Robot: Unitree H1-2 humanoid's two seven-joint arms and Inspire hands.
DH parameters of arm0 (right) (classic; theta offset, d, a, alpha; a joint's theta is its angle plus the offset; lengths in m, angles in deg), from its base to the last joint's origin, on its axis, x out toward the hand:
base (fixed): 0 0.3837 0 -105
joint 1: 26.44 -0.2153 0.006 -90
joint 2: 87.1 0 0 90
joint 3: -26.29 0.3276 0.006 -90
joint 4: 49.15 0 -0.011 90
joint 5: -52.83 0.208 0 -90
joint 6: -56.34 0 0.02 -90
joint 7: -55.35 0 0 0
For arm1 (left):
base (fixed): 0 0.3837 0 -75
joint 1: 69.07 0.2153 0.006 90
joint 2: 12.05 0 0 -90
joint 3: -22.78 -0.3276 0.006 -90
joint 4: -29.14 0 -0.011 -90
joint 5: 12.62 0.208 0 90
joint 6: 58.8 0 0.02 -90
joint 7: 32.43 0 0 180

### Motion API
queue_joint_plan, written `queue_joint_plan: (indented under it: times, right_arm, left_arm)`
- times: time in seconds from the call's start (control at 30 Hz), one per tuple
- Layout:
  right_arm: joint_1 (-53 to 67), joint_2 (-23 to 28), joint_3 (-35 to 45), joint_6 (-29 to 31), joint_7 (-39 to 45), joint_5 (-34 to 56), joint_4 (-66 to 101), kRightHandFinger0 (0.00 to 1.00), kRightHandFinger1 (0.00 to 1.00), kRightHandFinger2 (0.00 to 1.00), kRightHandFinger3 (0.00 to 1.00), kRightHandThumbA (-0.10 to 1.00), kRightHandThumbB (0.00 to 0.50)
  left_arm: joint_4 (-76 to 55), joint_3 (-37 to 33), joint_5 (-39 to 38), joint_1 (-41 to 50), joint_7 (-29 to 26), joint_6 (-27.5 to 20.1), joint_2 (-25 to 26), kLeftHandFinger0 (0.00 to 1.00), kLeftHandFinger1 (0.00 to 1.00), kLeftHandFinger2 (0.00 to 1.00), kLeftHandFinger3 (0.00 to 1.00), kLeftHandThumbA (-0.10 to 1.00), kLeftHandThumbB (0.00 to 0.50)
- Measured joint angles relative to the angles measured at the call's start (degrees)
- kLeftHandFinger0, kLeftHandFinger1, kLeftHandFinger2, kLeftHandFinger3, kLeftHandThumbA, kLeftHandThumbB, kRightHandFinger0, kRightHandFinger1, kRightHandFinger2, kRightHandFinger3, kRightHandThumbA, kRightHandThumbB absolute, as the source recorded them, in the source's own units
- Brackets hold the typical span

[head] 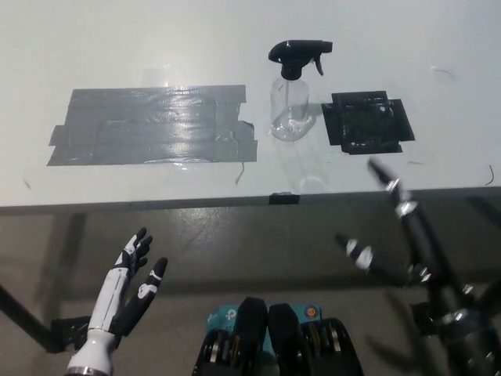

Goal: The robot grabs the black lid of the spray bottle on the desk and places it on the black area of the desk

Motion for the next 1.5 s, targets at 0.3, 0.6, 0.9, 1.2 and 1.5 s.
queue_joint_plan:
  times: [0.3,0.6,0.9,1.2,1.5]
  right_arm:
    - [-16.68,2.63,4.11,-8.04,2.25,2.83,-1.46,1.0,1.0,1.0,1.0,0.84,0.406]
    - [-35.76,4.44,4.12,-16.52,7.9,6.78,-19.81,1.0,1.0,1.0,1.0,0.74,0.443]
    - [-51.95,4.22,3.25,-21.43,15.16,9.96,-46.92,1.0,1.0,1.0,1.0,0.72,0.5]
    - [-64.86,3.67,-3.29,-21.86,22.33,8.52,-71.09,1.0,1.0,1.0,1.0,0.77,0.5]
    - [-69.17,2.9,-10.89,-19.22,26.15,4.75,-79.98,1.0,1.0,1.0,1.0,0.68,0.5]
  left_arm:
    - [-0.21,-0.54,0.54,2.82,0.0,-0.01,-1.4,1.0,1.0,1.0,1.0,0.79,0.105]
    - [-0.2,-0.5,1.06,3.47,0.01,0.01,-1.39,1.0,1.0,1.0,1.0,0.75,0.1]
    - [-0.19,-0.5,1.17,3.33,0.01,0.0,-1.39,1.0,1.0,1.0,1.0,0.77,0.119]
    - [-0.21,-0.51,1.18,2.97,0.01,-0.01,-1.38,1.0,1.0,1.0,1.0,0.78,0.128]
    - [-0.28,-0.53,1.16,1.78,0.01,-0.02,-1.38,1.0,1.0,1.0,1.0,0.76,0.128]
